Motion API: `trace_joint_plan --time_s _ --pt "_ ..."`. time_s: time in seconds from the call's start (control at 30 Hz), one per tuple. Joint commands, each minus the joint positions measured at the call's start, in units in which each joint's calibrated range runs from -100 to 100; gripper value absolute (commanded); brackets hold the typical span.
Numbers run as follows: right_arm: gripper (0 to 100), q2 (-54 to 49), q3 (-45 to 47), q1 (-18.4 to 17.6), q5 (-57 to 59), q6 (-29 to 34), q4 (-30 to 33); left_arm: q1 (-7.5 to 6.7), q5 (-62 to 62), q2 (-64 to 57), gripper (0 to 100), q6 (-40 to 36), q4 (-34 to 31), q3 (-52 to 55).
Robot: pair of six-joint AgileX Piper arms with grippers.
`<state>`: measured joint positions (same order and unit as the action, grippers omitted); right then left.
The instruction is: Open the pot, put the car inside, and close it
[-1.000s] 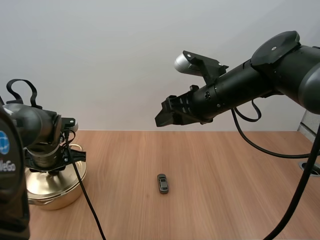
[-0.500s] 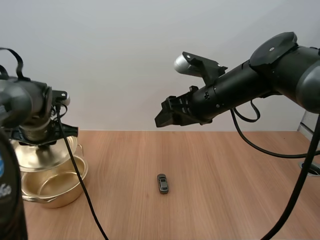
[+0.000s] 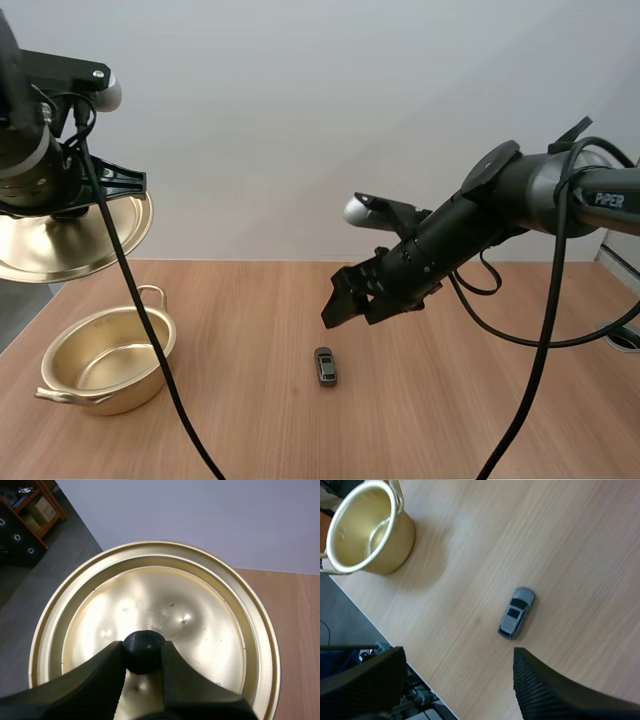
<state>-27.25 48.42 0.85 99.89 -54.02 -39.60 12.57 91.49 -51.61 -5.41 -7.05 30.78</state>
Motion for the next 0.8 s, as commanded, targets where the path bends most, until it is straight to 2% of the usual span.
trace_joint_plan --time_s 0.0,0.23,0.43,0.6,0.77 --pt "100 0.6 2.2 0.0 0.1 -1.4 0.0 0.02 3.0 -5.4 0 0.0 0.2 0.1" --pt "100 1.1 4.5 -0.8 -7.0 -3.8 -0.7 0.02 6.5 -12.7 0 1.4 0.3 0.1" --pt "100 1.6 4.5 -5.9 -15.3 -3.2 -0.5 0.02 8.4 -12.7 0 1.4 -0.2 0.1" --pt "100 5.2 4.5 -8.4 -22.2 1.6 7.4 0.02 8.4 -12.7 0 1.8 -0.5 0.1" --pt "100 10.0 4.5 -8.4 -27.5 2.2 8.3 0.02 8.4 -12.7 0 1.9 -0.5 0.1"
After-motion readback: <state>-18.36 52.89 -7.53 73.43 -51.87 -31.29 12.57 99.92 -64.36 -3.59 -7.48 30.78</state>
